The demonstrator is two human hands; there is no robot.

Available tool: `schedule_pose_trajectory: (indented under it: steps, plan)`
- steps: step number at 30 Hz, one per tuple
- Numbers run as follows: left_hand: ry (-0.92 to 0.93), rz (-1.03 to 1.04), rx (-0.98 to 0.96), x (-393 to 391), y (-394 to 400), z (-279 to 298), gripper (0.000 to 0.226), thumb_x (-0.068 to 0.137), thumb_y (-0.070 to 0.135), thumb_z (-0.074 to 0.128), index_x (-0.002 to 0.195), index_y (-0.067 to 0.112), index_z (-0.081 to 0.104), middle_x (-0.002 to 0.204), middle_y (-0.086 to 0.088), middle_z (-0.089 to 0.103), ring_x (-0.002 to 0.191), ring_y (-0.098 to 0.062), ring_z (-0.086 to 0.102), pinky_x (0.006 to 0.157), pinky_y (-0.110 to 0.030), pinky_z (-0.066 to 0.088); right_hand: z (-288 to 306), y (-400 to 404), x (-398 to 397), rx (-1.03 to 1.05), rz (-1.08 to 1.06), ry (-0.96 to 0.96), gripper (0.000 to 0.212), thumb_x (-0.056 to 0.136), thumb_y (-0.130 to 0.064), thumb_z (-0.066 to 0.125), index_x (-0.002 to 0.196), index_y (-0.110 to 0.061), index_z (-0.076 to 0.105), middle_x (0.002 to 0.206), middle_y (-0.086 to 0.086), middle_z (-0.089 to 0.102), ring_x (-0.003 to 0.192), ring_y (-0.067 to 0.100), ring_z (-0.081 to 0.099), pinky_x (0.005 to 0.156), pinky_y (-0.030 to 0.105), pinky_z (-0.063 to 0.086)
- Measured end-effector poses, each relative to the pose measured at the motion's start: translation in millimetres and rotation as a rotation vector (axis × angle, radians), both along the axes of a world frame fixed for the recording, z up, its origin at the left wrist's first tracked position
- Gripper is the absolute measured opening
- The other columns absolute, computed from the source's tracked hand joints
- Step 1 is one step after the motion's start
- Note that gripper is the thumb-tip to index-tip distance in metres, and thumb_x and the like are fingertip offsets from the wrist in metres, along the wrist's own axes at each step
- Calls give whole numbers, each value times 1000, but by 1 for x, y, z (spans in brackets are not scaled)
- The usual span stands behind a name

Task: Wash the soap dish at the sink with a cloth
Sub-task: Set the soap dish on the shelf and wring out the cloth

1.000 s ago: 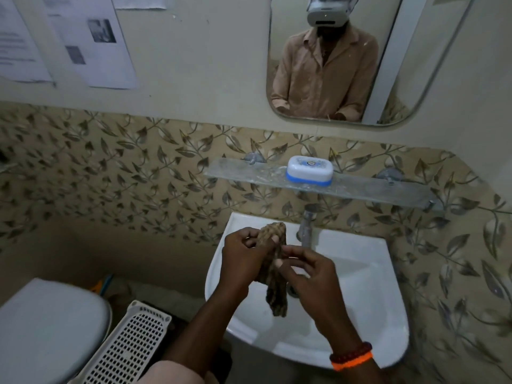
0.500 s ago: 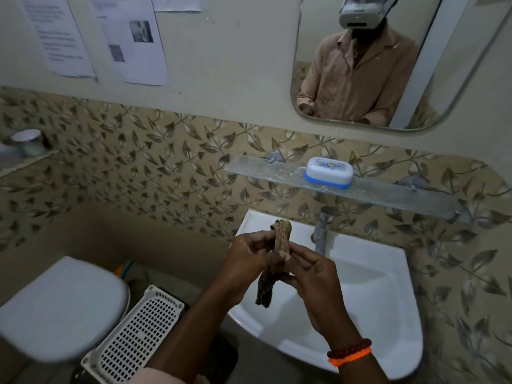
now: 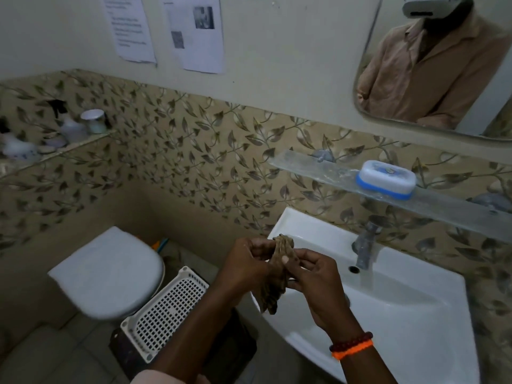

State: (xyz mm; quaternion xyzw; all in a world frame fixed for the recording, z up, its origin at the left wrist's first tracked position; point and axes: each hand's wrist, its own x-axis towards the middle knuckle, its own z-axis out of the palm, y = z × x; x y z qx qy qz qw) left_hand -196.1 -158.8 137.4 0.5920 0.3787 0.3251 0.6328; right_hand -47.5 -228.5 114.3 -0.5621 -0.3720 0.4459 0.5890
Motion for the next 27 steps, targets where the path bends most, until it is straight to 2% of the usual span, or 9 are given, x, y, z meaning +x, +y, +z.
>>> schedule_pose_trajectory:
  steps: [4, 8, 12, 14, 17, 19, 21, 24, 27]
  plan:
    - [12, 73, -193, -41, 23, -2, 38, 77, -22, 66, 107, -2, 77, 102, -24, 77, 91, -35, 73, 72, -35, 63, -1, 33, -14, -139, 2, 50, 21, 93, -3, 55, 90, -6, 75, 88, 18, 76, 83, 34, 74, 70, 45, 62]
    - [-27, 105, -371, -93, 45, -12, 35, 80, -27, 56, 108, -13, 72, 114, -40, 67, 98, -44, 63, 92, -51, 53, -3, 64, -31, -256, 30, 127, 32, 89, -8, 45, 84, -3, 76, 90, 17, 77, 87, 34, 72, 76, 47, 59]
    - [-37, 120, -462, -149, 65, -27, 37, 78, -30, 51, 102, -12, 73, 102, -34, 72, 82, -37, 71, 73, -40, 62, -6, 97, -48, -326, 21, 245, 36, 82, -6, 43, 62, -5, 72, 85, 18, 75, 83, 35, 69, 75, 45, 54]
    - [39, 134, -430, -175, 73, -34, 38, 79, -28, 54, 103, -7, 75, 104, -31, 74, 85, -38, 72, 74, -40, 62, -8, 114, -58, -369, 23, 311, 30, 81, -6, 41, 68, 1, 68, 89, 22, 72, 86, 37, 67, 78, 48, 52]
    - [223, 124, -248, -204, 82, -38, 31, 83, -16, 65, 103, 4, 80, 97, -23, 79, 88, -33, 75, 79, -39, 61, -7, 137, -74, -424, 121, 259, 30, 83, -12, 42, 71, -1, 66, 85, 23, 69, 83, 36, 66, 80, 48, 50]
    - [321, 165, -156, -220, 84, -39, 25, 86, -9, 69, 99, 7, 82, 85, -13, 81, 72, -18, 76, 65, -28, 60, -1, 149, -91, -435, 231, 239, 40, 89, -18, 44, 66, -5, 73, 81, 20, 72, 77, 33, 69, 74, 42, 54]
    - [351, 243, -114, -234, 85, -40, 19, 86, -5, 72, 94, 8, 83, 76, -5, 80, 60, -7, 72, 57, -19, 55, 7, 159, -110, -403, 364, 220, 37, 94, -25, 54, 70, -8, 76, 80, 19, 74, 73, 28, 72, 67, 36, 56]
    - [374, 341, -73, -251, 83, -46, 14, 88, 2, 74, 89, 11, 84, 79, -7, 81, 72, -17, 76, 69, -32, 60, 10, 169, -137, -344, 482, 28, 15, 83, -15, 76, 83, 0, 73, 87, 24, 74, 77, 32, 71, 68, 37, 58]
    - [438, 415, -72, -261, 78, -57, 18, 88, -1, 72, 88, 13, 84, 79, -5, 81, 76, -21, 77, 79, -43, 63, 2, 176, -157, -367, 459, -42, 22, 83, -3, 73, 98, 11, 65, 94, 29, 72, 80, 34, 71, 68, 37, 58]
